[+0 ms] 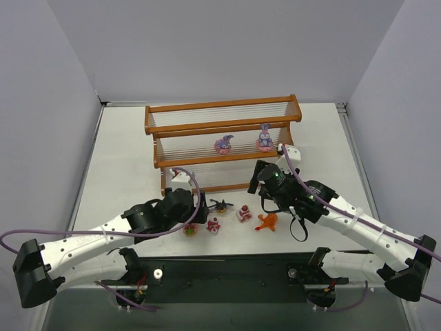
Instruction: Place and organize the plastic toys onto the shelf
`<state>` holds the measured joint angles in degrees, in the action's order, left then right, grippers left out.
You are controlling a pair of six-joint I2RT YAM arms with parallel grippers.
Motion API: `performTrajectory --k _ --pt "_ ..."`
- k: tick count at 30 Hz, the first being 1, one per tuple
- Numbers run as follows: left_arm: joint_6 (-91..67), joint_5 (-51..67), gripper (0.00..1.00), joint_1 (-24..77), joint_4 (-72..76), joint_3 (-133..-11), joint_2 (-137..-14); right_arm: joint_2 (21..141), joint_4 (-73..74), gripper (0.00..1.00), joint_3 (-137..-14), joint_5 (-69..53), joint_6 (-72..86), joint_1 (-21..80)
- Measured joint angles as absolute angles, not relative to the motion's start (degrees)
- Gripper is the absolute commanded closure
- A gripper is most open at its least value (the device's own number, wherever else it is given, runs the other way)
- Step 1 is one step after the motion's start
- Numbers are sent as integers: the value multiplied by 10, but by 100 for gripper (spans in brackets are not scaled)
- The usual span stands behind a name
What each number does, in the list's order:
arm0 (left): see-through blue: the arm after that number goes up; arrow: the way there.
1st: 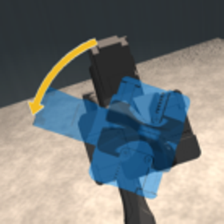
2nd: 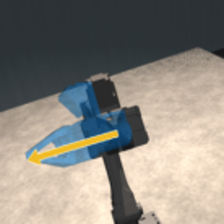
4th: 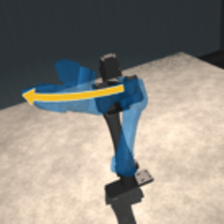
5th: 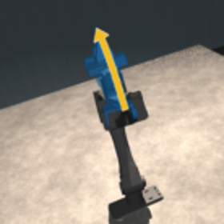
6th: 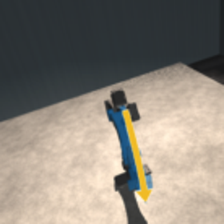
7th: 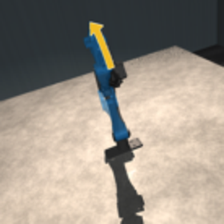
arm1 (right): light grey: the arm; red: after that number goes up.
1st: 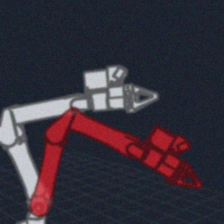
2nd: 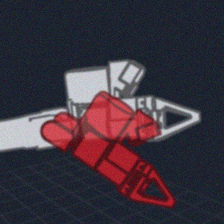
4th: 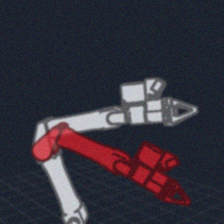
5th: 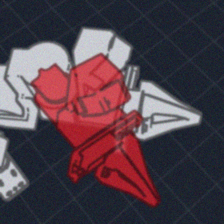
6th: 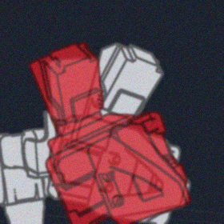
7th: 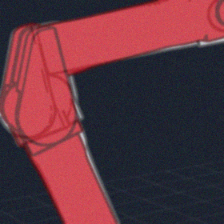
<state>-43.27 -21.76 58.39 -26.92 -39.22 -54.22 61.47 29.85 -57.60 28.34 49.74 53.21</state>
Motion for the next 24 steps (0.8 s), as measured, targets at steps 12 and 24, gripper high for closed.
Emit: performTrajectory --k 12,24 --pt "-449 -315 27 599 -163 -326 -624 605 320 30 -576 269 494 503" --pt "-445 -389 35 607 -14 -306 -702 605 351 31 -579 249 476 473"
